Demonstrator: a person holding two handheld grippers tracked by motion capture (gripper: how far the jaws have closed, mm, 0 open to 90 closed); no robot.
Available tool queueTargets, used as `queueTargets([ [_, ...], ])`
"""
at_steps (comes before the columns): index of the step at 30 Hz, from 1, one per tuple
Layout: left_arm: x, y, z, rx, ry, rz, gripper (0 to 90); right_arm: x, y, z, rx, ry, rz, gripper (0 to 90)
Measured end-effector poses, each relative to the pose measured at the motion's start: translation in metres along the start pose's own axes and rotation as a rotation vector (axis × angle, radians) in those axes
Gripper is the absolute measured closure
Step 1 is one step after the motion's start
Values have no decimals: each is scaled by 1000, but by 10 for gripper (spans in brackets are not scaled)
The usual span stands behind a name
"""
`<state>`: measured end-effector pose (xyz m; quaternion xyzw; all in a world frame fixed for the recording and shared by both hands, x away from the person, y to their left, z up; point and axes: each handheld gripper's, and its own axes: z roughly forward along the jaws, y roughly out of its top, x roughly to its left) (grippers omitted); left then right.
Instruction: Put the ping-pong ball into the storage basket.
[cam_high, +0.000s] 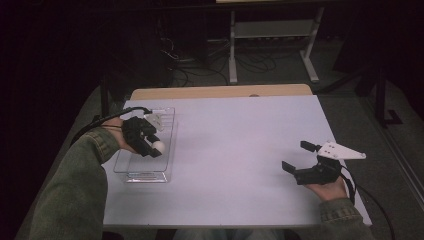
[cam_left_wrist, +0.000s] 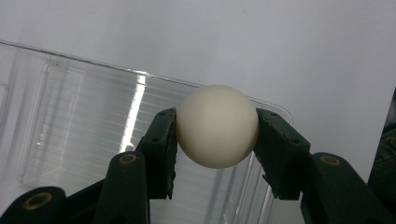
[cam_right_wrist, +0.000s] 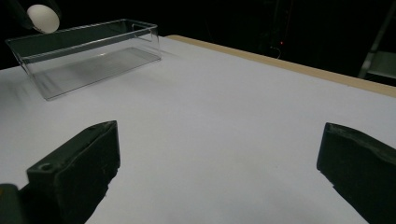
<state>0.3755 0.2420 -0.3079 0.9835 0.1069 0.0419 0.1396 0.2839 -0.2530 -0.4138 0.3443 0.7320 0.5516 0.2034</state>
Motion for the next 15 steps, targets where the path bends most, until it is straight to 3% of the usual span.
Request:
queueTargets([
  [15,1,-5,21,8,-33,-21,508,0,0,1,3,0,-3,0],
])
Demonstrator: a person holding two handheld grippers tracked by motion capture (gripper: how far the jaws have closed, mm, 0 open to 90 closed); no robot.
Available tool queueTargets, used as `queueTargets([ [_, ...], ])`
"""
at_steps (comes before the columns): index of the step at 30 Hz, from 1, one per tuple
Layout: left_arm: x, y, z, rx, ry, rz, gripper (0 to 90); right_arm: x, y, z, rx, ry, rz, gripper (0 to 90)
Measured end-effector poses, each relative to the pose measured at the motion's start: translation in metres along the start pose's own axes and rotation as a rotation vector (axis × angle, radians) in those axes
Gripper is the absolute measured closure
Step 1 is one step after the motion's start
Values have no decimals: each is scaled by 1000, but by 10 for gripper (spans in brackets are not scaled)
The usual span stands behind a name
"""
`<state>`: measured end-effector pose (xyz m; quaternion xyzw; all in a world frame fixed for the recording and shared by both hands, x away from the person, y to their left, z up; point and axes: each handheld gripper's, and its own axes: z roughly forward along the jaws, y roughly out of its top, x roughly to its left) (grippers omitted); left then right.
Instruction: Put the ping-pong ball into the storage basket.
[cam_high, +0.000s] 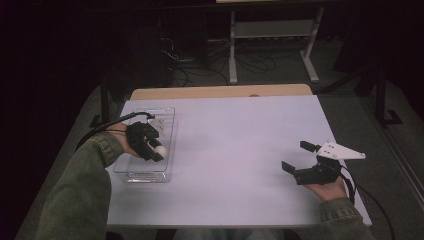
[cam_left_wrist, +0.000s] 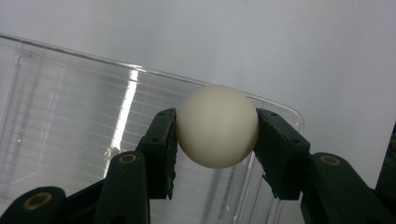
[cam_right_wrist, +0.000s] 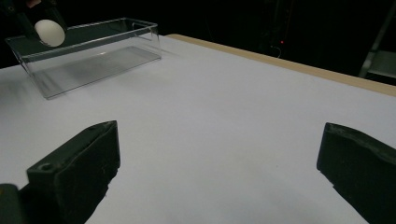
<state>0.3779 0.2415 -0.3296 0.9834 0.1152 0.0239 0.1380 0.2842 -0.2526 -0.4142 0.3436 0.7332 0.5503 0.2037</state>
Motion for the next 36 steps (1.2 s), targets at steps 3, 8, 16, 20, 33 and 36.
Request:
queueTargets([
  [3,0,-1,4,10,-5,3,509,0,0,0,0,0,0,0],
  [8,0,-2,11,12,-17,3,508,0,0,0,-1,0,1,0],
  [16,1,-10,26,30,-28,-16,508,-1,0,0,1,2,7,0],
  [20,2,-11,29,33,-34,-19,508,-1,0,-1,-1,3,7,0],
  [33,2,-16,40,32,-43,-29,509,-1,-1,0,3,4,4,0],
  [36,2,-17,41,34,-44,-28,509,-1,-1,0,3,3,3,0],
])
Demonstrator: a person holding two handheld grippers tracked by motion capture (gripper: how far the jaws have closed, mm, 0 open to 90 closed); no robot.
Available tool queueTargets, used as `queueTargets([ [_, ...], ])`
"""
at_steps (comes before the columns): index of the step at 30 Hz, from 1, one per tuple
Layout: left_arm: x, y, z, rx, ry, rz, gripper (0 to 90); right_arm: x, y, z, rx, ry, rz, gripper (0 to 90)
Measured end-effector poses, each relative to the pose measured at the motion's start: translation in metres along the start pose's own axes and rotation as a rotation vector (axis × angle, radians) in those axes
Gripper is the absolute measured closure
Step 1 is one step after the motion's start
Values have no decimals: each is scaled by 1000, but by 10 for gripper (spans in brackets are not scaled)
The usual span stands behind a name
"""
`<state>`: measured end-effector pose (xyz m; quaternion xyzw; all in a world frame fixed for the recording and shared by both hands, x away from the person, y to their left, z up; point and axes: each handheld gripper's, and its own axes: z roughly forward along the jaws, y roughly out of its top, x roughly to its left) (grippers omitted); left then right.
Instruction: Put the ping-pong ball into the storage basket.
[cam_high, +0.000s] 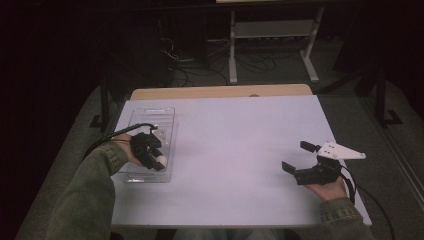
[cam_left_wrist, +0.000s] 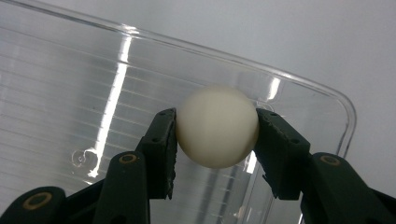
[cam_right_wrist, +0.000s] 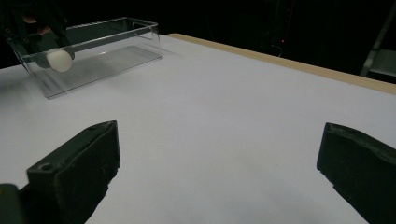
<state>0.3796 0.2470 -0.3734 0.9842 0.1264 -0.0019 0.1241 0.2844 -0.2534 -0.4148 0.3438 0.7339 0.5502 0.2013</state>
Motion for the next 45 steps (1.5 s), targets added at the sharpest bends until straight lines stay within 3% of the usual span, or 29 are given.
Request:
queueTargets([
  [22,1,-1,13,6,-25,-2,506,0,-1,0,6,0,0,0],
  [30,3,-2,11,12,-17,-34,483,0,-1,1,8,1,-3,0],
  [37,3,-2,4,3,22,-55,374,0,-1,1,9,5,-3,0],
  [41,5,-4,2,3,31,-92,287,1,-1,1,14,8,-7,0],
  [45,6,-5,1,3,44,-103,184,1,-1,1,12,6,-7,0],
])
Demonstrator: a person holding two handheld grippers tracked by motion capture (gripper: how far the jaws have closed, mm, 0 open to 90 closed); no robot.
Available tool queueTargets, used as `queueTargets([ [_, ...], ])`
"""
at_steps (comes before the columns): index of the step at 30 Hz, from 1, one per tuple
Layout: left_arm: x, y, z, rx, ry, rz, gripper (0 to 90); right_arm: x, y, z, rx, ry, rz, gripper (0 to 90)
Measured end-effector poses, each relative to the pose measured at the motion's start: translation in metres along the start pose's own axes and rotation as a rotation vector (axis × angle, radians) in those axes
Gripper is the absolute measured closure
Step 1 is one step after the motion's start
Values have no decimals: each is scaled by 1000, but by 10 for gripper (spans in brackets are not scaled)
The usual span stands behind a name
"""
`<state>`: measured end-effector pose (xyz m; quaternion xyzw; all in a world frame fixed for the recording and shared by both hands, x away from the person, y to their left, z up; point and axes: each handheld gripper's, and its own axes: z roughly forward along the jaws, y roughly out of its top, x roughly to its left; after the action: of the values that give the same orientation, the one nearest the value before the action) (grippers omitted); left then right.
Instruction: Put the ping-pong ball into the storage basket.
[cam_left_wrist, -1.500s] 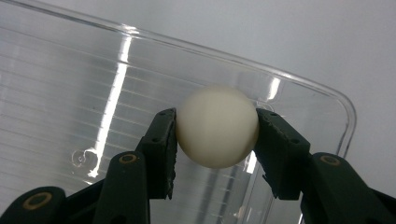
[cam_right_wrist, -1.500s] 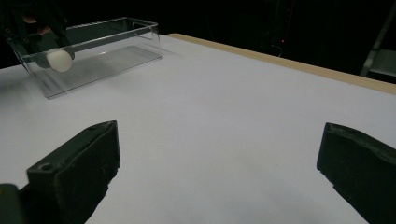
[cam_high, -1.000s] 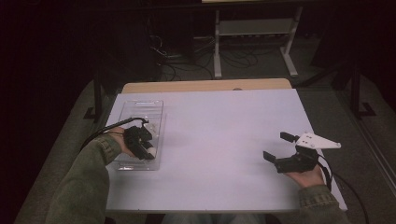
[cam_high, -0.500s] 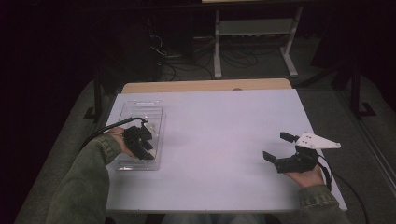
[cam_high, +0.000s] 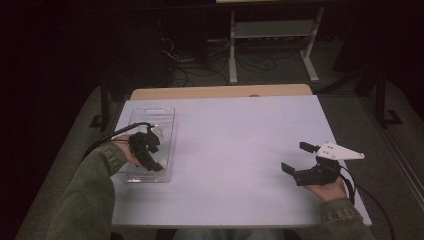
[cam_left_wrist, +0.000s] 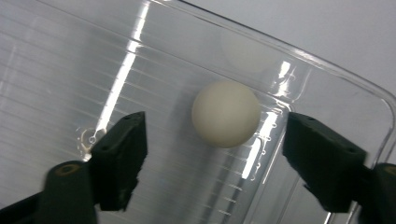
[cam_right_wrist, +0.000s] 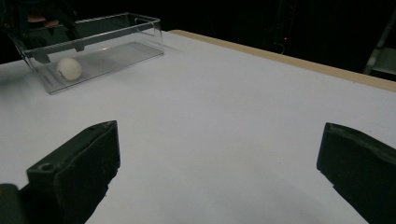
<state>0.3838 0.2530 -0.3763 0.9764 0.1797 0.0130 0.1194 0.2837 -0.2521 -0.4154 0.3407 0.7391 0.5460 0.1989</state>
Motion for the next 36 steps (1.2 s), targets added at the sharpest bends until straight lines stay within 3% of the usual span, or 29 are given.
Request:
queueTargets([
  [4,1,2,-1,-13,29,-35,26,0,0,0,-1,-2,1,0],
  [6,1,2,-1,-14,42,-39,0,0,0,-1,-1,-3,1,0],
  [11,2,2,-4,-41,60,-51,0,0,0,-2,-5,-5,4,0],
  [26,-12,0,-16,-105,106,-27,0,0,0,-3,-6,-6,2,0],
  [36,-10,-16,-28,-240,110,-91,0,-1,0,-3,-6,-8,0,0],
])
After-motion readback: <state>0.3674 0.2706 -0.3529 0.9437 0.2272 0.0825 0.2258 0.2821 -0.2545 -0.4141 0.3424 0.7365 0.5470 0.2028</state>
